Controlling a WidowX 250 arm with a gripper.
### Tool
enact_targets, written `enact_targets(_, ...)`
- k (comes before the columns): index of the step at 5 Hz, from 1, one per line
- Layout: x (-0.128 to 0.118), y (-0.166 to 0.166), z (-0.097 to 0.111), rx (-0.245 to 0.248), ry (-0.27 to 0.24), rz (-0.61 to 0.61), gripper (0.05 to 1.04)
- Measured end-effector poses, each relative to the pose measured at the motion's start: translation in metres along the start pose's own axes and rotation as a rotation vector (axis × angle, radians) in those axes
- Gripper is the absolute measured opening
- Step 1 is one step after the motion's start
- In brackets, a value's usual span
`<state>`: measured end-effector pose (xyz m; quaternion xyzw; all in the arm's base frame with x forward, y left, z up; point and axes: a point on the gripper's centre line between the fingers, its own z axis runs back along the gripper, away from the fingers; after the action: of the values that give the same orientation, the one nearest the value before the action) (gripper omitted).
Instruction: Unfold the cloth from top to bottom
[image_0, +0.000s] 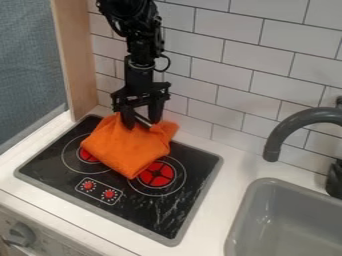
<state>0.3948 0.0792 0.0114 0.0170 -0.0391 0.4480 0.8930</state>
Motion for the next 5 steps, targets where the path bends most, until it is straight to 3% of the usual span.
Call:
enact_targets(1, 0.000, -0.002, 0.000, -0.009, -0.007, 0.001, 0.361)
enact_targets(2, -0.001, -0.003, 0.000, -0.014, 0.001, 0.008, 0.179)
enact_targets(3, -0.004, -0.005, 0.001, -0.030, 0.023, 0.006, 0.085)
enact_targets(4, -0.006, -0.006, 0.027, -0.084, 0.007, 0.009, 0.063)
enact_targets(5, -0.011, 0.008, 0.048, -0.100, -0.012, 0.023, 0.059)
